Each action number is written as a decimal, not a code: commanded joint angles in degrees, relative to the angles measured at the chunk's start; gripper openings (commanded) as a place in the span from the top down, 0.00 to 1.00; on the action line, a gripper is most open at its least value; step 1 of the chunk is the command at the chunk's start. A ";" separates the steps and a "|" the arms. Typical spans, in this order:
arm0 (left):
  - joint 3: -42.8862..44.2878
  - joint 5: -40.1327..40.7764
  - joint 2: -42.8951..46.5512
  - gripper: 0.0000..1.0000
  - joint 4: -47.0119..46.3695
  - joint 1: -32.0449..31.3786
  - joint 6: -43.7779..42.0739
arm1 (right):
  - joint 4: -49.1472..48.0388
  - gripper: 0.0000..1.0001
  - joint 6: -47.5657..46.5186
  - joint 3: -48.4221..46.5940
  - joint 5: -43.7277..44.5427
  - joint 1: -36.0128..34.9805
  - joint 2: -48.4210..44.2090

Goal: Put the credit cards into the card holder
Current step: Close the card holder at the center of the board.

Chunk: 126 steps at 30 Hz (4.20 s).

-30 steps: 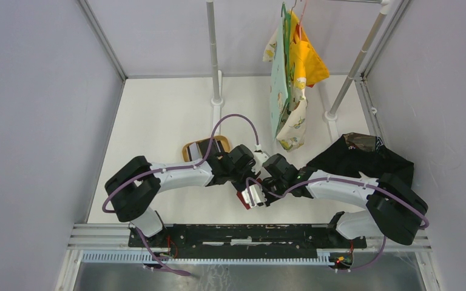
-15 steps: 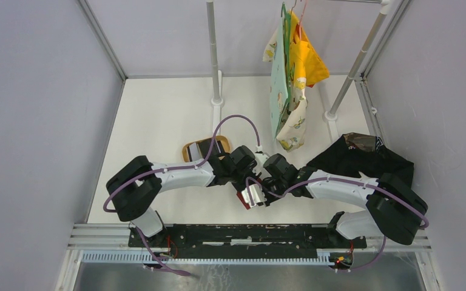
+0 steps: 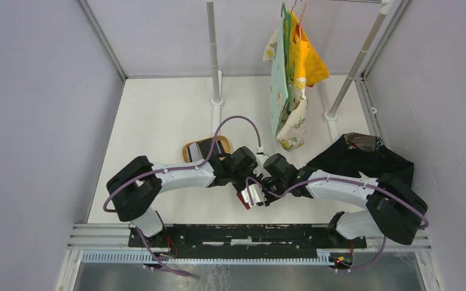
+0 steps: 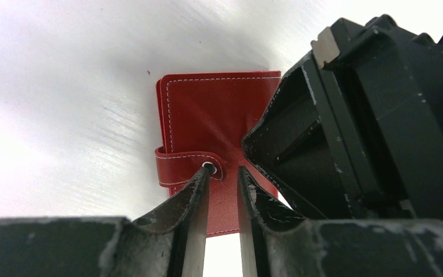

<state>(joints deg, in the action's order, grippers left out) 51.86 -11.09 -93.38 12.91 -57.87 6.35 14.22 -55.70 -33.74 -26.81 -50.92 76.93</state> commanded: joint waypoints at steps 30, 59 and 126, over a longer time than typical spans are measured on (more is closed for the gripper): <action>-4.97 -8.65 -4.39 0.54 -2.80 5.83 4.28 | 1.81 0.61 1.65 -2.48 -4.94 4.41 -3.89; -5.88 -11.60 -5.39 0.69 -4.34 8.35 5.01 | -6.42 0.88 8.59 -0.65 -6.95 7.55 -1.08; -6.64 -21.22 -8.52 0.65 -8.81 13.78 7.17 | -8.47 0.80 -3.39 1.73 -1.25 1.45 0.50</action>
<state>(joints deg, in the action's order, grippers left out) 47.44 -38.30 -98.26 1.83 -44.25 12.01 7.66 -58.35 -31.99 -30.35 -48.34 77.21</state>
